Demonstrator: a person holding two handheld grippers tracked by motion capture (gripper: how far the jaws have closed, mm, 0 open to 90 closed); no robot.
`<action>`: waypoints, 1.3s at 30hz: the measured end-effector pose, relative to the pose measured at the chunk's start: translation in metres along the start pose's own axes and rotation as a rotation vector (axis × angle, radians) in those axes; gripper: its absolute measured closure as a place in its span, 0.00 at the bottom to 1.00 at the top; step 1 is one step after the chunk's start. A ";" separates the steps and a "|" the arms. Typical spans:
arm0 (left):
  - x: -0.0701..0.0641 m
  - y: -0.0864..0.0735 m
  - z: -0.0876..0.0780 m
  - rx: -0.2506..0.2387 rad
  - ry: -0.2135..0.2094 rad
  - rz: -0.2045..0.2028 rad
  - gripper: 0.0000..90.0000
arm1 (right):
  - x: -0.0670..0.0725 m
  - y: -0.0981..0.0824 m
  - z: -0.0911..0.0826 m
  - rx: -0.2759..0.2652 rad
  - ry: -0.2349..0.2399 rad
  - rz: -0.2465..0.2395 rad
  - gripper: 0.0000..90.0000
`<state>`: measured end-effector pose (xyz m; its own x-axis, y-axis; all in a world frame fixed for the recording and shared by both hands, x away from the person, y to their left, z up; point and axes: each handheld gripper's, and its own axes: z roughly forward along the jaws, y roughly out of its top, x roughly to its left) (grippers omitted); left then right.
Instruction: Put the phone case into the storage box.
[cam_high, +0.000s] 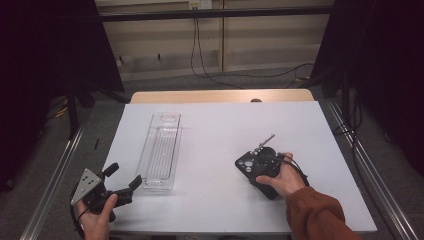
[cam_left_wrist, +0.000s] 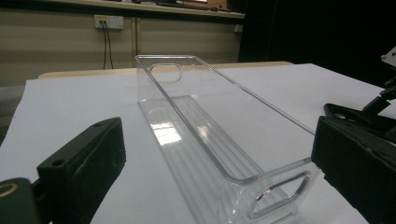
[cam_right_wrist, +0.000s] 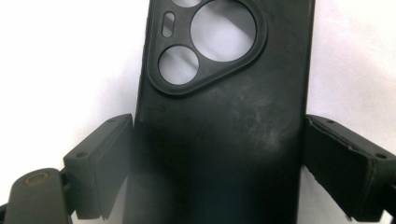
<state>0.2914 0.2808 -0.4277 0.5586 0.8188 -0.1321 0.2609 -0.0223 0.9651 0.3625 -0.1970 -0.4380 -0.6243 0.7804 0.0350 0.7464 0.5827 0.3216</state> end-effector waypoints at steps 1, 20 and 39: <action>0.000 0.000 0.000 -0.001 -0.001 0.000 0.03 | 0.000 0.000 0.000 0.004 -0.002 -0.002 0.13; 0.001 0.000 0.001 0.003 0.003 0.001 0.03 | -0.002 -0.002 -0.004 -0.028 0.015 -0.048 0.17; 0.000 0.000 0.001 0.002 0.002 0.001 0.03 | -0.006 -0.008 -0.025 -0.188 0.021 -0.025 0.17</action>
<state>0.2923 0.2807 -0.4282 0.5570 0.8202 -0.1305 0.2615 -0.0241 0.9649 0.3551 -0.2120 -0.4169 -0.6481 0.7603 0.0438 0.6757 0.5475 0.4936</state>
